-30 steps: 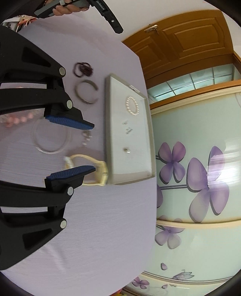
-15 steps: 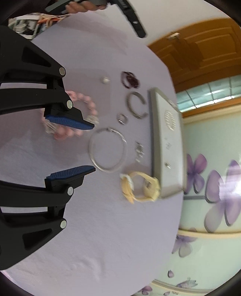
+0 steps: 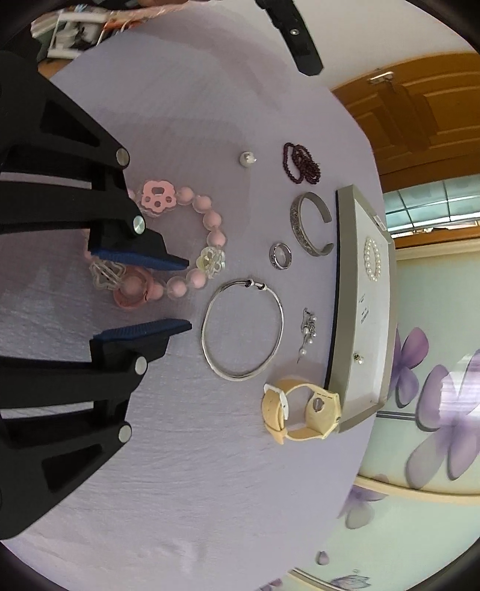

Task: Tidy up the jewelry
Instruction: 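Grasp the pink beaded bracelet with the right gripper, then lift the pink bracelet with the right gripper while the left gripper grasps the other pearl earring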

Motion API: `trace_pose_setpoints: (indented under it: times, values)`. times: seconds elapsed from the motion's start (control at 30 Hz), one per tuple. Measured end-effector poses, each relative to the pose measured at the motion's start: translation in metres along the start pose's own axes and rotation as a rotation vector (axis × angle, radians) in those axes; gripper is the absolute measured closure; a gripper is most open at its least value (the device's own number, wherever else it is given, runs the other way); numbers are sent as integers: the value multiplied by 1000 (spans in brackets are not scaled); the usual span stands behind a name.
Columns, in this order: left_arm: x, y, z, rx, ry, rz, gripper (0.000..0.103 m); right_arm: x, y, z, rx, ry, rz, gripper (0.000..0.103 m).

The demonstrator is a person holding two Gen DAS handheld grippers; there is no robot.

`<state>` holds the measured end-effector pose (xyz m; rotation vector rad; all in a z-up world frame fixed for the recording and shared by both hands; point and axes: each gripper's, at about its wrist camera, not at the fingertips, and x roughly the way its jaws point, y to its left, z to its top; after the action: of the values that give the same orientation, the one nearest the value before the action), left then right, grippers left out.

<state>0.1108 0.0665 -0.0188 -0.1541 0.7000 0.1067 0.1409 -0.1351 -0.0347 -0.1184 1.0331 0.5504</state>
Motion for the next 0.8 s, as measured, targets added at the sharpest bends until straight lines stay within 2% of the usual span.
trace_pose_setpoints:
  times: [0.1, 0.2, 0.33, 0.57, 0.73, 0.8]
  values:
    - [4, -5, -2, 10, 9, -14, 35, -1, 6, -2, -31, -13, -5, 85]
    - [8, -11, -5, 18, 22, -26, 35, -1, 8, -3, -49, -19, -17, 89]
    - [13, -17, -11, 33, 41, -43, 35, -5, -9, -4, 6, -19, -4, 89]
    - [31, -39, -21, 81, 93, -73, 35, -34, -48, 0, 101, -90, -34, 89]
    - [52, -52, -25, 90, 140, -80, 35, -42, -62, 2, 130, -107, -45, 89]
    - [60, -56, -26, 94, 156, -77, 39, -42, -65, 1, 140, -107, -43, 89]
